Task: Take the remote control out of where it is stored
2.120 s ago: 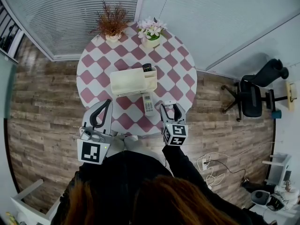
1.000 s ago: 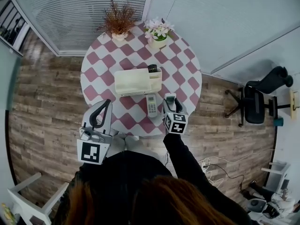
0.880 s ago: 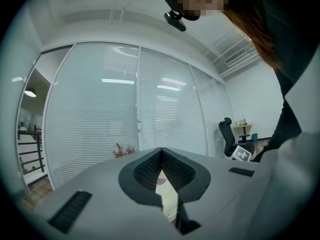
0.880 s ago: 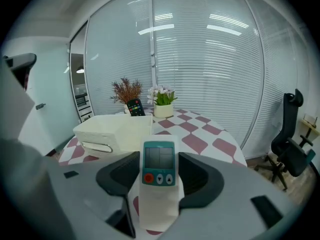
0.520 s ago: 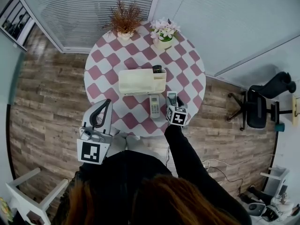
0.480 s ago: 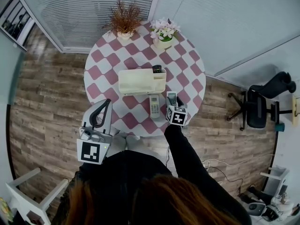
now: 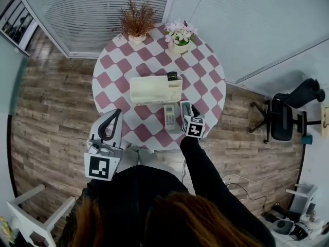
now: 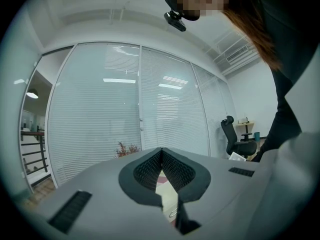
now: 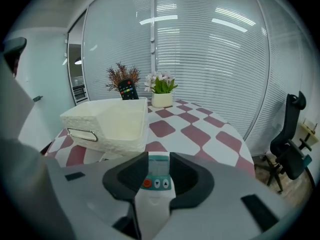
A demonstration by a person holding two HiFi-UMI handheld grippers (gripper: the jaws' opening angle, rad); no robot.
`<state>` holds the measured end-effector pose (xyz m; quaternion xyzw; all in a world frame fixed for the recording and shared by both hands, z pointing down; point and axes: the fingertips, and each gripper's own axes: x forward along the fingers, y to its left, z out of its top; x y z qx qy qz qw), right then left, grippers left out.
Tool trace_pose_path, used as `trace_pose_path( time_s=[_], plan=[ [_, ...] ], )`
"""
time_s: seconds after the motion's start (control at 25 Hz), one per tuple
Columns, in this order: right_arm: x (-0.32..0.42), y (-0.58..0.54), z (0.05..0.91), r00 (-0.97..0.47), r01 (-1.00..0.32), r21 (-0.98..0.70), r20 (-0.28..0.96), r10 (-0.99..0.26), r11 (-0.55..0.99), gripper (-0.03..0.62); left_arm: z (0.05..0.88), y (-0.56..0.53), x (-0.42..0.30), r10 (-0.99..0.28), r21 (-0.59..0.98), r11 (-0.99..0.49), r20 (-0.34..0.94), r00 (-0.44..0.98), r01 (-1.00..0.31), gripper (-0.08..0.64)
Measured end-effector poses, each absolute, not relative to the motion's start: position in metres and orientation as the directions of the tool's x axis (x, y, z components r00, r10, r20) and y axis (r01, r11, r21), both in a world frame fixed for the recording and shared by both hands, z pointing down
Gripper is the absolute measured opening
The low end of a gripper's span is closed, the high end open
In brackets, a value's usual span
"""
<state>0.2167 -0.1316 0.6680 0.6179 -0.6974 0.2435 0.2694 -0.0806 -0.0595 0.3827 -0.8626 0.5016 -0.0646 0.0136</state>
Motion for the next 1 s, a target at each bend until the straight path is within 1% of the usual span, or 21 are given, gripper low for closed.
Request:
trace_pose_path(
  time_s=[0.16, 0.36, 0.44, 0.8, 1.0],
  plan=[
    [0.216, -0.129, 0.668, -0.094, -0.994, -0.02, 0.68, -0.727, 0.11, 0.106, 0.382, -0.058, -0.079, -0.865, -0.088, -0.499, 0.098, 0.491, -0.862, 0.006],
    [0.215, -0.125, 0.67, -0.101, -0.994, -0.043, 0.682, -0.725, 0.098, 0.034, 0.383, -0.056, -0.08, -0.866, -0.087, -0.499, 0.097, 0.491, -0.863, 0.006],
    [0.214, -0.124, 0.671, -0.108, -0.994, -0.049, 0.681, -0.724, 0.101, 0.02, 0.383, -0.055, -0.08, -0.866, -0.087, -0.498, 0.1, 0.49, -0.863, 0.006],
    [0.214, -0.124, 0.66, -0.093, -0.994, -0.024, 0.662, -0.744, 0.103, 0.014, 0.383, -0.054, -0.085, -0.868, -0.063, -0.493, 0.093, 0.487, -0.868, 0.006],
    [0.211, -0.129, 0.64, -0.098, -0.992, -0.001, 0.618, -0.78, 0.124, 0.014, 0.381, -0.053, -0.084, -0.868, -0.067, -0.495, 0.086, 0.489, -0.866, 0.006]
  ],
)
